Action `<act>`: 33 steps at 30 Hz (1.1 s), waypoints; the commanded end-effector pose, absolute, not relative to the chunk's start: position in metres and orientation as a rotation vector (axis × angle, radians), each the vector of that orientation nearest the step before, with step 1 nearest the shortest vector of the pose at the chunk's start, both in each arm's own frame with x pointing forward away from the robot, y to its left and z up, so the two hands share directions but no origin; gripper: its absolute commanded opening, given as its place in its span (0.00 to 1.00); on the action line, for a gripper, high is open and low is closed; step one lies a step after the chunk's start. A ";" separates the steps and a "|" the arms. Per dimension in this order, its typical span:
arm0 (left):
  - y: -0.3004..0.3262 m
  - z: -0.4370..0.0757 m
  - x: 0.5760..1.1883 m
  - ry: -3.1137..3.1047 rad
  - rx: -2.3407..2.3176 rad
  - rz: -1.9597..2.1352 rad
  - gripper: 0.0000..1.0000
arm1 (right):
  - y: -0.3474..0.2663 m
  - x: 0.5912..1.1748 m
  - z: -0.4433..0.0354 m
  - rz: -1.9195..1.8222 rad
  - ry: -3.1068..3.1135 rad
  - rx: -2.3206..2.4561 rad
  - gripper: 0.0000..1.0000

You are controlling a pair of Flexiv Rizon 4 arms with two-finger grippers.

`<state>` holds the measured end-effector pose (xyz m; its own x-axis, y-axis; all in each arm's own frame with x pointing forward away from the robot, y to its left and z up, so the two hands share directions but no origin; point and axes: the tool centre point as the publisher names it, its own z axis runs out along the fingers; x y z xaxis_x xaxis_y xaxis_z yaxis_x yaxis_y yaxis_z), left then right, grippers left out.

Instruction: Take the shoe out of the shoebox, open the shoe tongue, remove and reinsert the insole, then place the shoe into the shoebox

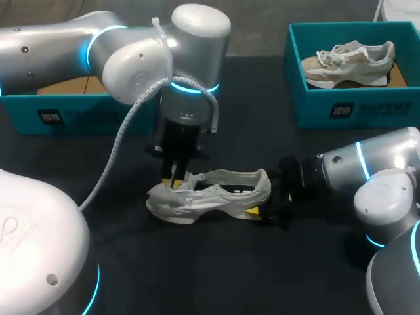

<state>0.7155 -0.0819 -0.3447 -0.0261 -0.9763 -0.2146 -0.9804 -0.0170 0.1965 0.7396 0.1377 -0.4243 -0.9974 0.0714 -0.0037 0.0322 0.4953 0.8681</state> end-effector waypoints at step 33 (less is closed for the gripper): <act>-0.115 -0.286 0.720 3.025 -1.411 -0.098 1.00 | 0.138 0.737 -0.426 1.548 2.687 0.094 0.00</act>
<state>0.7182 -0.1145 -0.2968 -0.3976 -0.9139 0.0823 -0.9073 0.4049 0.1130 0.7396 0.1375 -0.4243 -0.9974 0.0715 -0.0037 0.0323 0.4955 0.8680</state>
